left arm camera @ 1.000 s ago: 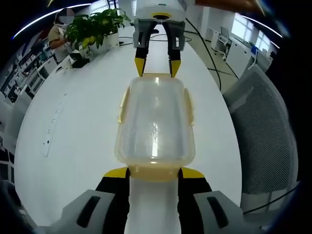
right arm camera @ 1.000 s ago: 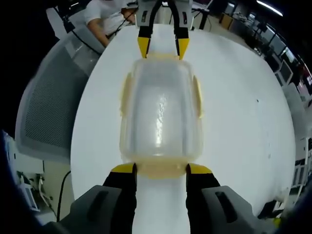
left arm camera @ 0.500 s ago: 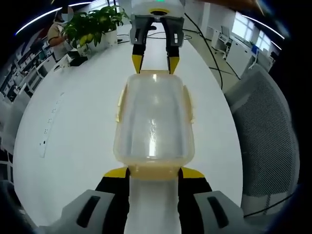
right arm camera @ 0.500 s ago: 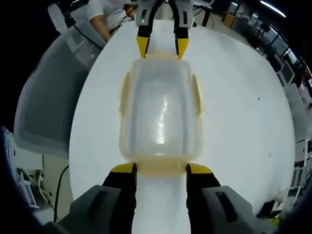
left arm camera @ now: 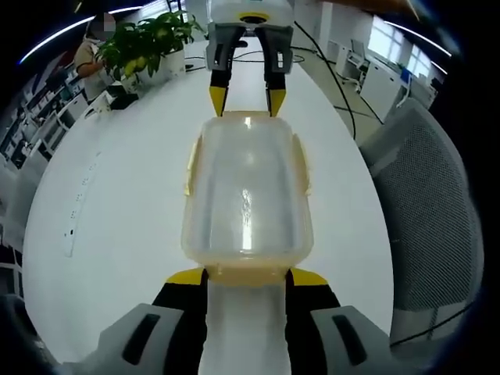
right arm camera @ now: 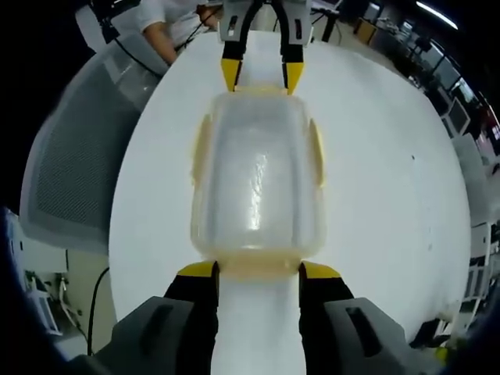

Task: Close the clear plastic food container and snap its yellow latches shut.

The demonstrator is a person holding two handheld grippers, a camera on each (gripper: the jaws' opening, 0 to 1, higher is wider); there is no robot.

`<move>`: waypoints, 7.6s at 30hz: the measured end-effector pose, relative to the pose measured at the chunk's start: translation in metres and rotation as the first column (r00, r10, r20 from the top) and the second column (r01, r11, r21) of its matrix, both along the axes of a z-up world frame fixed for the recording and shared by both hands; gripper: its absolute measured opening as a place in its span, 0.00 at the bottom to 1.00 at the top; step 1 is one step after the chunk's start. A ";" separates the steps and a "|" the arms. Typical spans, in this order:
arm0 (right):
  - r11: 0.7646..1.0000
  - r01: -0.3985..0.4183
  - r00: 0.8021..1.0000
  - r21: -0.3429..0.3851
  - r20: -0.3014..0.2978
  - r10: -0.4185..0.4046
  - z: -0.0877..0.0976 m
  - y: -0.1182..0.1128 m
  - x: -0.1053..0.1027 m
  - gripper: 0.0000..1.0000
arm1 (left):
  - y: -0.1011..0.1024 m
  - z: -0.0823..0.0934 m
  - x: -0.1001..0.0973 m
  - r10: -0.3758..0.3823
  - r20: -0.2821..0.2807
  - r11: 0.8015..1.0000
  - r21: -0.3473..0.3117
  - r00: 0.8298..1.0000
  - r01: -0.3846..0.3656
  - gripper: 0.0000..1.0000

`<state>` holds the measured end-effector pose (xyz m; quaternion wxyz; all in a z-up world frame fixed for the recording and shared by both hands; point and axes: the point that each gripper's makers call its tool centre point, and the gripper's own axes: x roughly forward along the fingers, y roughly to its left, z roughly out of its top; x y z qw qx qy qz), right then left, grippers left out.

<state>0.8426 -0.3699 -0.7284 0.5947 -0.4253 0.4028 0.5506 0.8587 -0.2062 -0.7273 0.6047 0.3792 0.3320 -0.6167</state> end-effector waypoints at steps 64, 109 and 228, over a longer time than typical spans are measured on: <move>0.741 0.582 0.803 0.335 -0.097 -0.588 0.017 0.013 -0.006 0.35 | 0.004 0.014 -0.001 0.629 -0.187 0.728 -0.199 0.755 -0.656 0.35; 0.454 0.819 0.565 0.351 -0.352 -0.746 0.010 0.018 -0.009 0.28 | -0.006 0.008 -0.010 0.682 -0.407 0.602 -0.159 0.608 -0.783 0.27; 0.793 0.392 0.916 0.467 -0.124 -0.380 0.036 0.160 -0.045 0.27 | 0.036 0.029 -0.069 0.505 -0.205 0.802 -0.249 0.839 -0.543 0.26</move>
